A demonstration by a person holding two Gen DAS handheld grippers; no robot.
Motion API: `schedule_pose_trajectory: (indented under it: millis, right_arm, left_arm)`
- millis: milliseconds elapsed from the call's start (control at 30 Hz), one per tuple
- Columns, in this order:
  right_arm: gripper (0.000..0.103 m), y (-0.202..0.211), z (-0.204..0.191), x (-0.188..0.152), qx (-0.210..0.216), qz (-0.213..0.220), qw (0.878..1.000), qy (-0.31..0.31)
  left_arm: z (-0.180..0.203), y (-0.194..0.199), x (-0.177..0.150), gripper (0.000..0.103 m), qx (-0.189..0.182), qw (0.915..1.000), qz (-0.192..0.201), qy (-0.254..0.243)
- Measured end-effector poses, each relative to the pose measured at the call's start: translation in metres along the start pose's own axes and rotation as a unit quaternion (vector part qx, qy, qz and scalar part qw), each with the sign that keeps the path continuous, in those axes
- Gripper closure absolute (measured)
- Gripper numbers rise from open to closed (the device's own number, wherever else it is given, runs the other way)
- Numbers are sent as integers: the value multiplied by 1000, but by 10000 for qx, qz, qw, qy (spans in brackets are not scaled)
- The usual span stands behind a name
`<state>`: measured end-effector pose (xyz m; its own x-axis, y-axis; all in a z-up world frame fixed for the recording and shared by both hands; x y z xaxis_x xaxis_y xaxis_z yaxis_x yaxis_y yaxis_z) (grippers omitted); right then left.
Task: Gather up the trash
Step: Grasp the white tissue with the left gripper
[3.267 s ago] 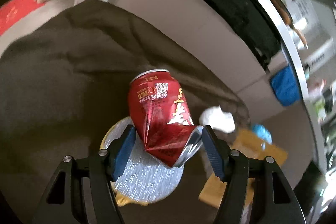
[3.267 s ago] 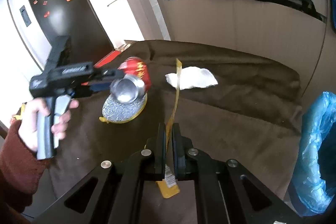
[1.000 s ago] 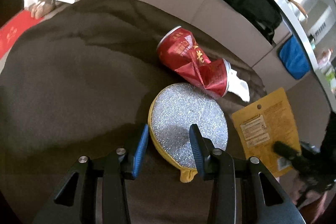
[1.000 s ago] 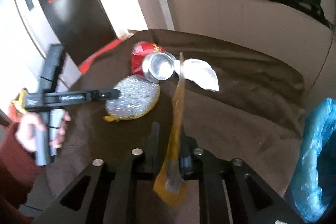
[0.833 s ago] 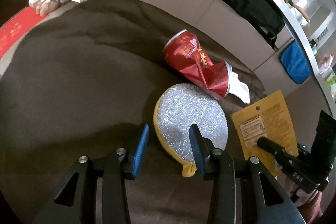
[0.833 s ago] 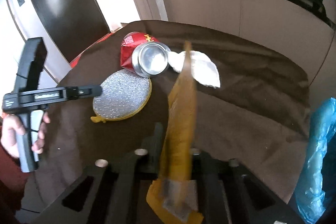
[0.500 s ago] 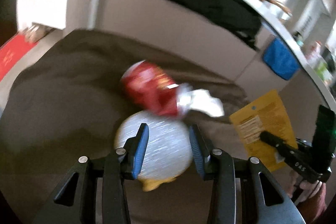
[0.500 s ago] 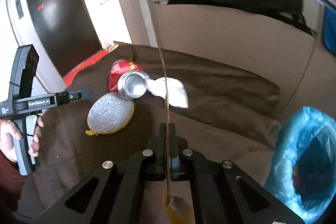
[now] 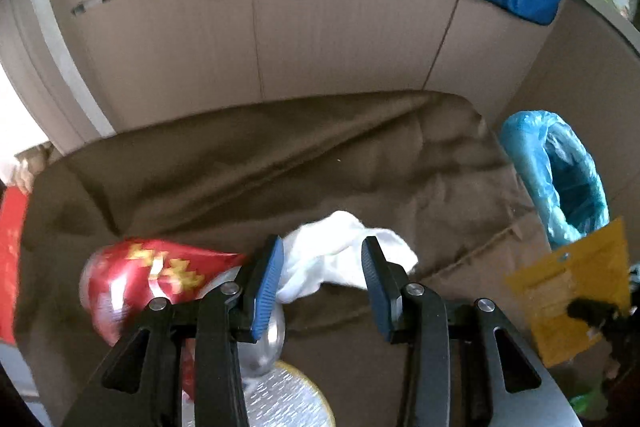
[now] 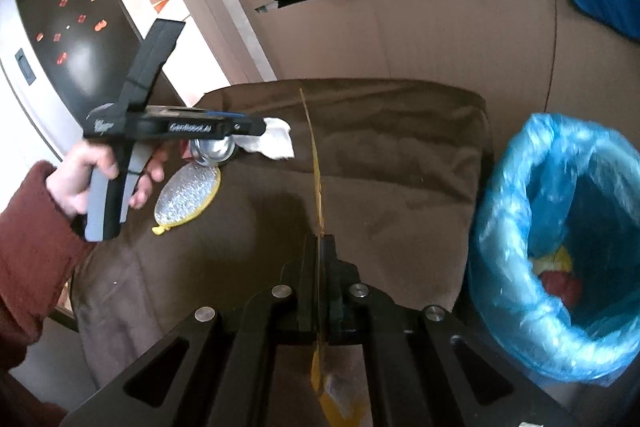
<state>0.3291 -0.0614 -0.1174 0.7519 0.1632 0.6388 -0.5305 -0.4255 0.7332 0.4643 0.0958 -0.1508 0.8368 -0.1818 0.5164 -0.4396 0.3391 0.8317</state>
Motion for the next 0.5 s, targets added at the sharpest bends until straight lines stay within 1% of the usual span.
schedule_pose_trajectory:
  millis: [100,167,233,267,400,500]
  right_arm:
    - [101,-3,3,-4,16,-21,10000,-76]
    - [101,0,5,-4,37,18,9999,-118]
    - [101,1,6,-2,29,77,9999,-140]
    - [101,2,5,-2,15,107,9998,-139]
    - [101,2,3,5,-21,171,9999,-5]
    - [101,2,1,7,-36,176,9998,66]
  left_arm:
    - [-5,-3,3,61,205,9996,60,175]
    - [-6,-2,1,66,336,9992,116,206]
    - [-7,1,-4,91,587,9980,161,192]
    - [-8,5,-8,92,640,9973,243,261]
    - [5,24,-29,99,307,9961,468,688]
    - [19,34,-42,99,321,9951,568,737]
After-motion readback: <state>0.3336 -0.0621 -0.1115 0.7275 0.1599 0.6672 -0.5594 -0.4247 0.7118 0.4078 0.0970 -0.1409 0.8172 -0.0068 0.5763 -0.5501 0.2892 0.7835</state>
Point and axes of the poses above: each gripper's, at about its wrist camera, not at the fingertips, and y roughly against the way its jaws point, z to its right, x to its top, the point moved 10 cm from there along -y, roughly the way its jaws point, and after that the axes turned 8 degrees about -x, right-handed, at the moved point
